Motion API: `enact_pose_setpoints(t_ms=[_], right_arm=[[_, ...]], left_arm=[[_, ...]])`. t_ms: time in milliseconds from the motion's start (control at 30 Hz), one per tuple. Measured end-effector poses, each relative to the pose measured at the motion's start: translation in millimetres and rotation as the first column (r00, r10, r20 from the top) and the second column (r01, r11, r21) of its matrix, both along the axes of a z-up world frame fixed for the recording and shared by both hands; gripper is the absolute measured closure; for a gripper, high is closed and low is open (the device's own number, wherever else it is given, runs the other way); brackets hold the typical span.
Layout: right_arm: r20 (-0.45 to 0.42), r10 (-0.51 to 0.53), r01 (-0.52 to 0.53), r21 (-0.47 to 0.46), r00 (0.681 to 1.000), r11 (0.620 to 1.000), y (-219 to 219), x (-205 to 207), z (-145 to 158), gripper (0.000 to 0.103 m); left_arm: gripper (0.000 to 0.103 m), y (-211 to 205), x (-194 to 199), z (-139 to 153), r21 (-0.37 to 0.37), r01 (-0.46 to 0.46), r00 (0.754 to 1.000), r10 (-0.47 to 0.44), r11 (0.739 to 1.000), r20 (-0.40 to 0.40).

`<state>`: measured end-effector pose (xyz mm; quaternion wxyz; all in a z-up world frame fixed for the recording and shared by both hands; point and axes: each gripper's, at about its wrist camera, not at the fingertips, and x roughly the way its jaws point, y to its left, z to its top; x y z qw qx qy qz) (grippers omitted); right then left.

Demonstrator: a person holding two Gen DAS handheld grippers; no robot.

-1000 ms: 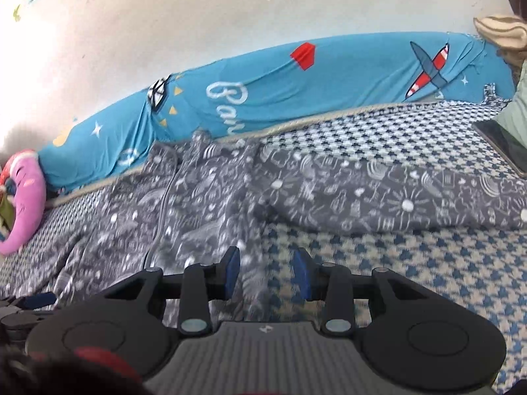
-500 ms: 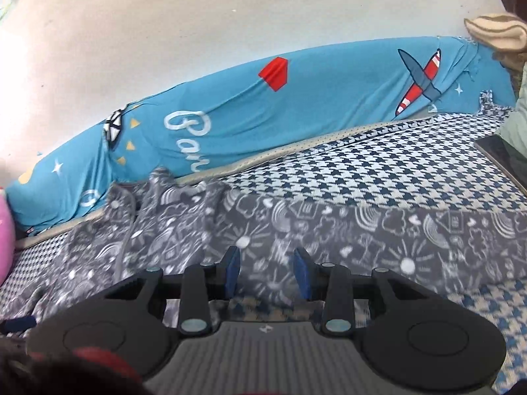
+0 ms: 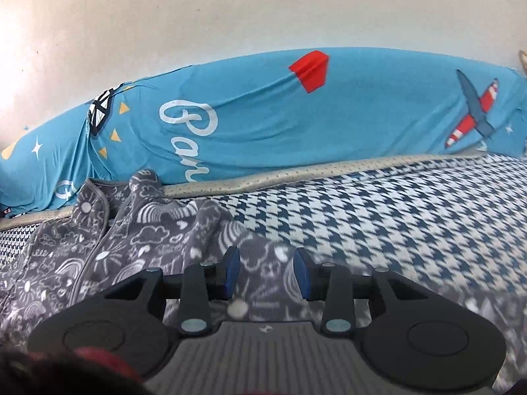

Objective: Fold clothes

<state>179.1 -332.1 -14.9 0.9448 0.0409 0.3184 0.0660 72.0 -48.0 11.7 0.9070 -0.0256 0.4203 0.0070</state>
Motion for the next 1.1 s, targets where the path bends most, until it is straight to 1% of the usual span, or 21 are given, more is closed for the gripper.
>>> enact_pose_setpoints(t_ms=[200, 300, 400, 467, 600, 633, 667, 700, 733, 833, 933, 1100], right_arm=[[-0.009, 0.055, -0.055, -0.038, 0.998, 0.998, 5, 27, -11, 0.066], [-0.022, 0.081, -0.082, -0.053, 0.997, 0.995, 6, 36, -17, 0.066], [-0.032, 0.105, -0.106, -0.06, 0.994, 0.992, 9, 40, -22, 0.066], [-0.038, 0.121, -0.123, -0.066, 0.992, 0.99, 12, 42, -26, 0.063], [-0.051, 0.151, -0.155, -0.076, 0.987, 0.985, 17, 47, -33, 0.062], [-0.05, 0.15, -0.153, -0.081, 0.987, 0.985, 18, 47, -33, 0.064], [-0.045, 0.137, -0.14, -0.08, 0.99, 0.987, 17, 46, -33, 0.069], [-0.041, 0.124, -0.127, -0.078, 0.991, 0.989, 16, 46, -32, 0.077], [-0.036, 0.112, -0.114, -0.077, 0.993, 0.99, 15, 46, -31, 0.084], [-0.022, 0.073, -0.075, -0.073, 0.997, 0.995, 12, 46, -30, 0.095], [-0.009, 0.035, -0.035, -0.068, 0.999, 0.997, 9, 45, -28, 0.099], [0.014, -0.03, 0.03, -0.058, 0.999, 0.998, 4, 45, -25, 0.1]], left_arm=[[0.0, 0, 6, -1, -0.009, 0.005, 1.0, -0.005, 1.0, -0.011], [0.0, 2, 9, -3, -0.021, 0.002, 1.0, -0.003, 1.0, -0.03], [0.0, 3, 10, -4, -0.028, -0.003, 0.999, 0.002, 1.0, -0.038], [0.0, 3, 10, -5, -0.028, -0.005, 0.999, 0.003, 1.0, -0.039], [0.0, 3, 11, -7, -0.025, -0.009, 0.999, 0.008, 1.0, -0.043], [0.0, 2, 12, -8, -0.022, -0.009, 0.999, 0.008, 1.0, -0.045], [0.0, 2, 12, -8, -0.02, -0.01, 0.999, 0.009, 1.0, -0.046], [0.0, 1, 12, -9, -0.019, -0.009, 0.999, 0.008, 1.0, -0.047], [0.0, 0, 12, -10, -0.017, -0.007, 0.999, 0.006, 1.0, -0.048], [0.0, -2, 13, -11, -0.007, -0.006, 0.999, 0.006, 1.0, -0.048], [0.0, -4, 13, -12, -0.002, -0.003, 0.999, 0.003, 1.0, -0.048], [0.0, -5, 13, -13, 0.008, -0.01, 0.999, 0.01, 1.0, -0.044]])
